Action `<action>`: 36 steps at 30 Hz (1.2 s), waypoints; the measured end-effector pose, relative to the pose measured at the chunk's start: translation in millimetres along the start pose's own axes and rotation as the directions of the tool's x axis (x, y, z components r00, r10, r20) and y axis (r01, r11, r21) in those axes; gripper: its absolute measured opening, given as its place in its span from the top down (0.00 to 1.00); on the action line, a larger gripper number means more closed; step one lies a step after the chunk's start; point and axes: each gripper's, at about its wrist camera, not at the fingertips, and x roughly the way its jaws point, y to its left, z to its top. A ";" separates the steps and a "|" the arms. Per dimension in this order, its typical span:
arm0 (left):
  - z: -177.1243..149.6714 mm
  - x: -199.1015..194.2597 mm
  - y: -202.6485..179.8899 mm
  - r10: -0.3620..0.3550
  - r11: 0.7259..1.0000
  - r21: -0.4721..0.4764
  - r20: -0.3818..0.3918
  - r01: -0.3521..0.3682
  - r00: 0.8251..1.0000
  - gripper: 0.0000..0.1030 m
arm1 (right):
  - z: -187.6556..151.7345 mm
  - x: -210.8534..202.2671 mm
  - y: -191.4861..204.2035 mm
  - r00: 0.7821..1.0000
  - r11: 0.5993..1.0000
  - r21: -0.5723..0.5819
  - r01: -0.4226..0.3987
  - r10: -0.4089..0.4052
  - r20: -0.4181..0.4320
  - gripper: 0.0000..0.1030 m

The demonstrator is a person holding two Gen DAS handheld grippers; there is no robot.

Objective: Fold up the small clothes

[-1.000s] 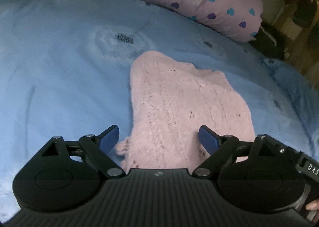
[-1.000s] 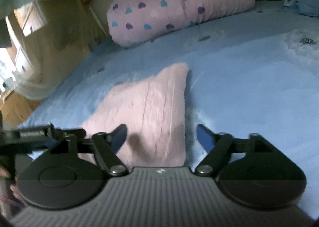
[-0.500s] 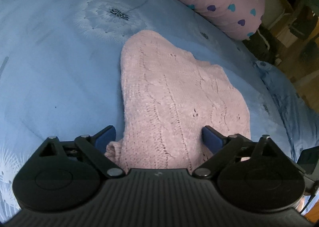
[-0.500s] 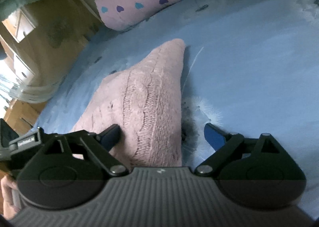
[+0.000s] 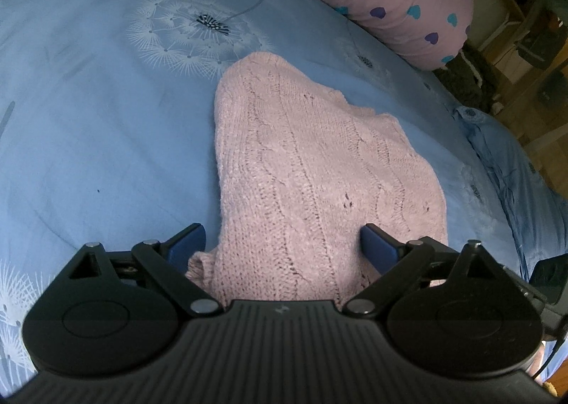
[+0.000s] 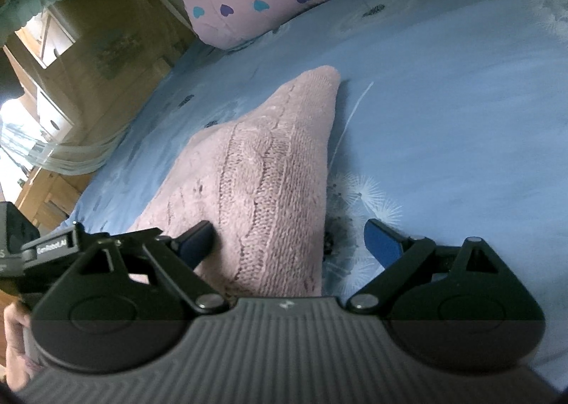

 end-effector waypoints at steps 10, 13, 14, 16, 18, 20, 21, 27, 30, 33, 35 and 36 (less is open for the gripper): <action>-1.6 0.5 0.7 0.004 1.000 0.014 0.001 -0.004 1.000 0.06 | 0.0 11.8 9.6 0.991 0.991 0.085 -0.103 0.110 -0.076 0.08; -1.5 1.1 1.9 0.000 1.000 0.011 -0.001 0.000 1.000 0.06 | -0.7 14.3 11.8 0.992 0.992 0.082 -0.099 0.104 -0.070 0.08; -1.3 1.7 2.3 -0.001 1.000 0.006 -0.002 0.001 1.000 0.06 | -0.5 14.8 12.4 0.992 0.992 0.079 -0.097 0.102 -0.071 0.08; -1.3 2.7 2.8 -0.004 1.000 -0.002 -0.004 0.004 1.000 0.05 | -1.2 14.1 14.2 0.993 0.993 0.076 -0.092 0.097 -0.072 0.08; -1.5 3.0 3.0 -0.006 1.000 -0.010 -0.005 0.006 1.000 0.05 | -1.7 14.1 15.4 0.993 0.993 0.074 -0.088 0.093 -0.071 0.08; -2.2 3.2 2.3 -0.007 1.000 -0.011 -0.002 0.007 1.000 0.05 | -0.7 15.2 15.9 0.993 0.994 0.074 -0.085 0.091 -0.070 0.08; -2.6 3.5 2.2 -0.010 1.000 -0.008 0.000 0.010 1.000 0.05 | -0.7 16.0 17.3 0.994 0.994 0.071 -0.083 0.088 -0.068 0.08; -5.6 5.6 1.7 -0.025 1.000 0.011 0.016 0.025 1.000 0.07 | 1.6 19.6 27.7 0.997 0.999 0.017 -0.045 0.046 -0.062 0.24; -6.4 4.3 3.8 -0.089 0.996 -0.010 0.009 0.089 0.996 0.24 | 3.0 16.3 29.5 0.998 0.999 0.007 -0.037 0.038 -0.057 0.38; -6.8 0.3 0.9 -0.104 0.994 -0.036 0.001 0.104 0.995 0.33 | 6.8 8.3 30.5 0.998 0.999 0.019 -0.035 0.036 -0.045 0.49; -7.5 -4.7 -5.4 -0.096 0.995 -0.019 0.010 0.096 0.995 0.37 | 9.5 3.0 31.9 0.999 0.999 0.038 -0.032 0.033 -0.039 0.51; -7.7 -7.4 -8.1 -0.100 0.995 -0.016 0.013 0.100 0.995 0.39 | 10.6 0.1 33.0 0.999 0.998 0.046 -0.032 0.033 -0.037 0.51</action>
